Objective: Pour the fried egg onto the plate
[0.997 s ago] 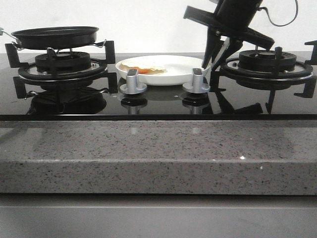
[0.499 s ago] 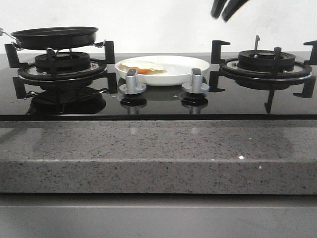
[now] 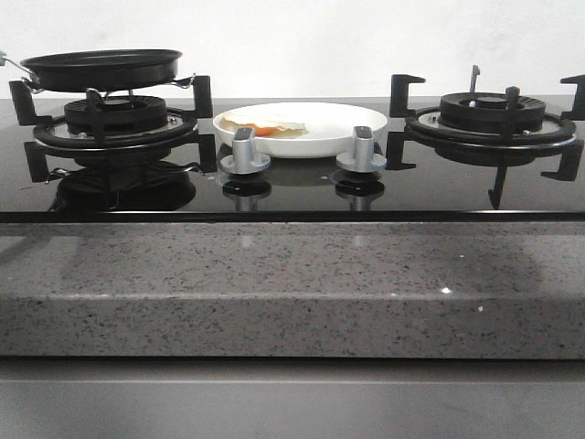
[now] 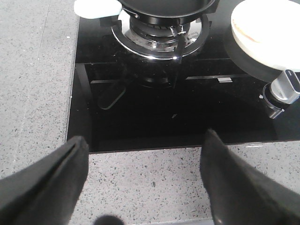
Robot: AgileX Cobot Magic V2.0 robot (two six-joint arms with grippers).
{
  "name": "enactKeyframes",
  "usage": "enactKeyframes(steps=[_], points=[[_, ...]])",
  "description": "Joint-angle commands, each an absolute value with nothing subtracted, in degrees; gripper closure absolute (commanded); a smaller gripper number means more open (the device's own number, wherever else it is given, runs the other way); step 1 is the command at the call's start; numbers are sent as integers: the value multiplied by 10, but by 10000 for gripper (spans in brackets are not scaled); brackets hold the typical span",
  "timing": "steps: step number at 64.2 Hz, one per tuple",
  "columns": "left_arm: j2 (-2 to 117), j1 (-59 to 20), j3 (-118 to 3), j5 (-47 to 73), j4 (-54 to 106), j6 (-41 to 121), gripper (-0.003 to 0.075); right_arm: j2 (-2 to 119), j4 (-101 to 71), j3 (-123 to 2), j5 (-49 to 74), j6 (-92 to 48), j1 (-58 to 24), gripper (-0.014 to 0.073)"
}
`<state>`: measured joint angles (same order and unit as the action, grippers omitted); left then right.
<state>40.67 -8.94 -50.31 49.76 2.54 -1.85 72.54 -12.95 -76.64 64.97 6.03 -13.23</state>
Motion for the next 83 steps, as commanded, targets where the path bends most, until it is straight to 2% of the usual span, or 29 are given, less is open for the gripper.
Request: enactKeyframes(steps=[1,24,57,60,65,76,83], points=[[405,-88,-518,462,26,-23,228,669,-119,-735,620,54,-132,411],[405,-88,-518,462,26,-23,228,482,-113,-549,589,54,-132,411],[405,-88,-518,459,31,-23,232,318,-105,-435,556,54,-132,418],[405,-88,-518,459,31,-23,260,315,-104,-431,555,54,-132,440],[405,-88,-518,459,31,-23,351,314,-104,-428,556,54,-132,500],[405,-88,-518,460,31,-23,614,314,-104,-427,553,54,-132,668],[405,-88,-518,460,35,-23,718,314,-102,-427,553,54,-132,662]])
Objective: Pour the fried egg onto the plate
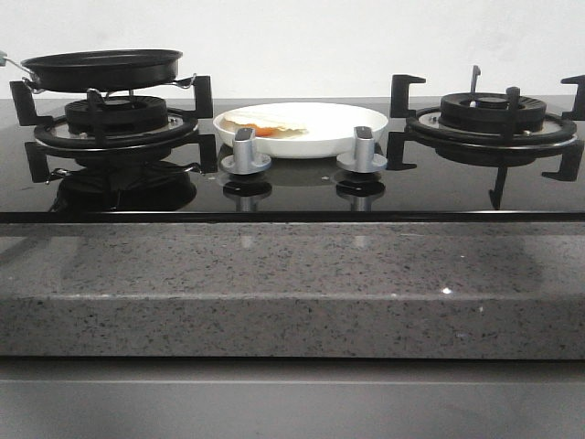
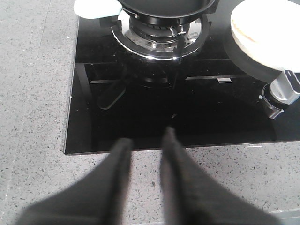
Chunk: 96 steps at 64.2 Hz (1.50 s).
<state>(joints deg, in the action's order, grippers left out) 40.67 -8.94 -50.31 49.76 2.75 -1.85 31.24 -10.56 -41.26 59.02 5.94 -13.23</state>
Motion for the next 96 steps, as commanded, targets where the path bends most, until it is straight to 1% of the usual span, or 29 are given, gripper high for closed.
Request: enactKeyframes(steps=[1,2,31,40,48,60,68,80,94,96], points=[[405,-88,-518,460,35,-23,729,314,-101,-427,553,54,-132,662],[405,-88,-518,460,35,-23,740,314,-99,-427,553,54,-132,662],[405,-88,-516,460,35,-23,739,314,-96,-427,567,54,-132,663],[372,-87,-493,446,35,-21,739,314,-96,-427,567,54,-132,663],[298,-71,-420,372,-4,-18,739,314,-96,-427,567,54,-132,663],[167,-44,-252,175,-3,-18,739,314,-96,-427,567,54,-132,663],[98,-33,-150,79,25,-18,739,314,-96,-427,567,54,-132,663],[25,-32,-55,-4,31,-18,739,314,-96,-427,567,54,-132,663],[-14,-30,7,-69,36,-18,739,314,-96,-427,567,54,-132,663],[-14,-30,7,-64,36,-18,739,314,-96,-427,567,54,-132,663]])
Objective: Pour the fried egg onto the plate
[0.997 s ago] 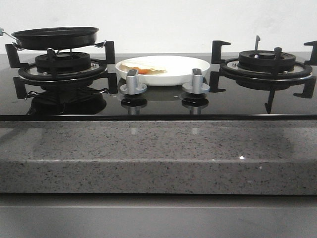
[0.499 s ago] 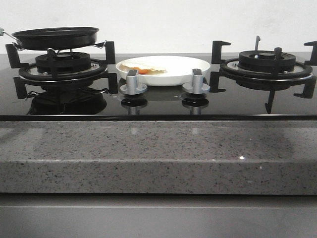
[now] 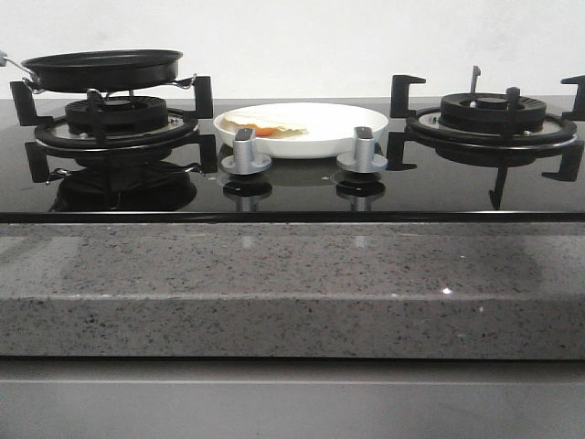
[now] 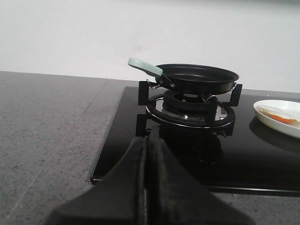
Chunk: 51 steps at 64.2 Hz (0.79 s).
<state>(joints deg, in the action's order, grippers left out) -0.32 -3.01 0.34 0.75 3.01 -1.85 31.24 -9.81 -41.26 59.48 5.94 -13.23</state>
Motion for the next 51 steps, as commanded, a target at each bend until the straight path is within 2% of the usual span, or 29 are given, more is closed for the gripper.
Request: enactKeyframes(steps=[1,51], points=[[-14,-30,7,-61,36,-18,739,314,-96,-427,567,54,-132,663],[-13,-21,6,-59,36,-18,739,314,-96,-427,567,54,-132,660]])
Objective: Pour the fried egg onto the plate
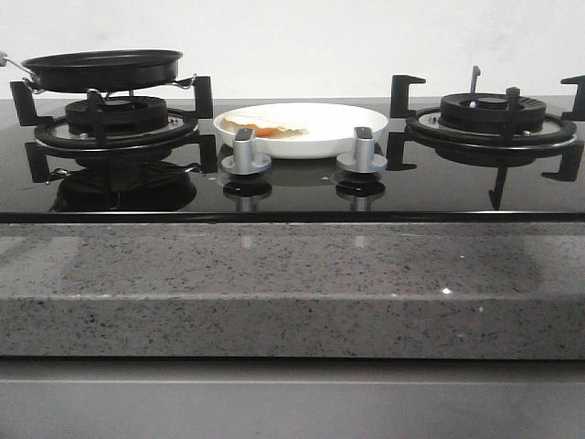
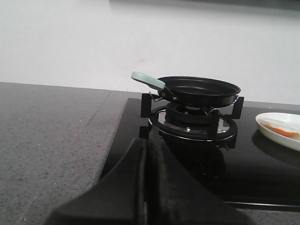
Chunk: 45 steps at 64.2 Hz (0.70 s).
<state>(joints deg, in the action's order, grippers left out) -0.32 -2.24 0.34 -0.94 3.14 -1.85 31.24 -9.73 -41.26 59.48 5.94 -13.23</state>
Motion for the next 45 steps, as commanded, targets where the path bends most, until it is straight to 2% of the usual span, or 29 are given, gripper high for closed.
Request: enactKeyframes(steps=[1,13,21,35,45], points=[[-13,-21,6,-59,36,-18,739,314,-96,-427,567,54,-132,660],[-13,-21,6,-59,36,-18,739,312,-97,-426,562,54,-132,660],[-13,-21,6,-59,36,-18,739,273,-52,-380,522,54,-121,660],[-13,-21,6,-59,36,-18,739,140,-23,-209,208,54,-43,660],[-13,-21,6,-59,36,-18,739,42,-11,-106,101,53,-12,660]])
